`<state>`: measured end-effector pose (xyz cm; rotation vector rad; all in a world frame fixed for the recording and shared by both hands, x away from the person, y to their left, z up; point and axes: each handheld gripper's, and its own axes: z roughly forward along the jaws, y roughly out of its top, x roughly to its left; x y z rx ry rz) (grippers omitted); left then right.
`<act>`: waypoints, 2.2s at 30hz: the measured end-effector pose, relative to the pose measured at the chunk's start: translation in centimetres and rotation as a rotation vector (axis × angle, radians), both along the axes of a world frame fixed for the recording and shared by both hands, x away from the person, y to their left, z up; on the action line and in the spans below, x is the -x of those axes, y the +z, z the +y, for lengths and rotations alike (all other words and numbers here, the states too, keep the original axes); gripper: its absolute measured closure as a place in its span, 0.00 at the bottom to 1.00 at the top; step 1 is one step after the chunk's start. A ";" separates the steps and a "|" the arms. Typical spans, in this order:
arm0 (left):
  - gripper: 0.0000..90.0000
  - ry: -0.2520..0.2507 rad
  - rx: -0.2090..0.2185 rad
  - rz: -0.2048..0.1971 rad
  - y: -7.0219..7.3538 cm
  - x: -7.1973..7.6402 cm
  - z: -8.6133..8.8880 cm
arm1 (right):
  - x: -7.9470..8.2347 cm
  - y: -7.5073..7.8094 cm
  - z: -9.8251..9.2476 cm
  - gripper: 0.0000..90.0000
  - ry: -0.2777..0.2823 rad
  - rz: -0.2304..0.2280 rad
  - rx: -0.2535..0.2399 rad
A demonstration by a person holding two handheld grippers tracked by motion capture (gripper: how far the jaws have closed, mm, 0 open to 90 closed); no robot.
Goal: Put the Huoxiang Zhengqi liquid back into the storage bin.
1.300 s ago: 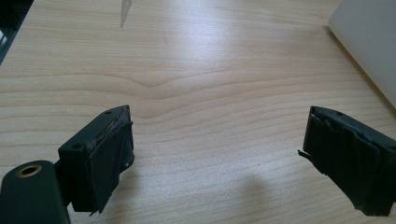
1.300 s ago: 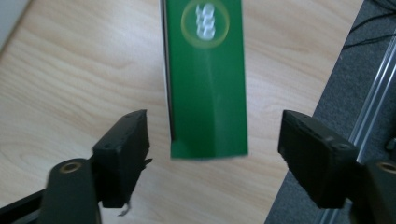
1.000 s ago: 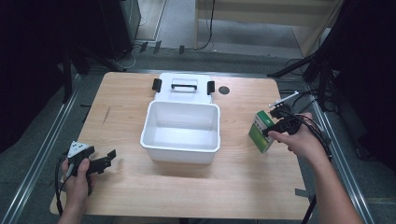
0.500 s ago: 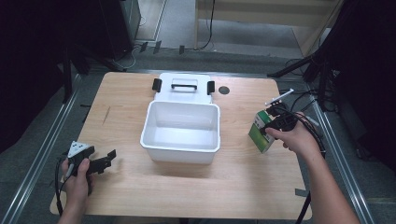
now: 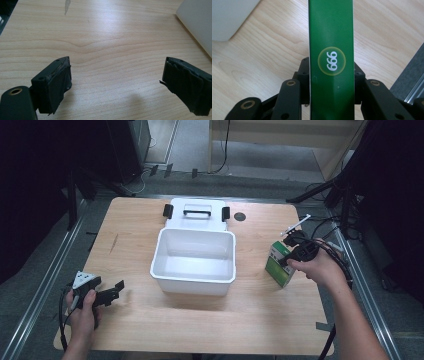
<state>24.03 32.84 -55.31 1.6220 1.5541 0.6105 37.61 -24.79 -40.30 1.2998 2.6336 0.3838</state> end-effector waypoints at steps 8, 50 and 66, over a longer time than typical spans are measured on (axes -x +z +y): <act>0.10 0.000 -0.002 0.000 0.0 0.0 0.0 | 1.1 2.3 1.2 0.72 0.174 -0.050 0.013; 0.10 0.000 0.003 0.004 0.0 0.0 0.0 | 3.7 12.0 7.4 0.72 0.665 -0.073 -0.100; 0.10 0.000 0.006 0.004 0.0 -0.1 0.1 | 3.2 13.9 10.7 0.72 0.690 -0.068 -0.100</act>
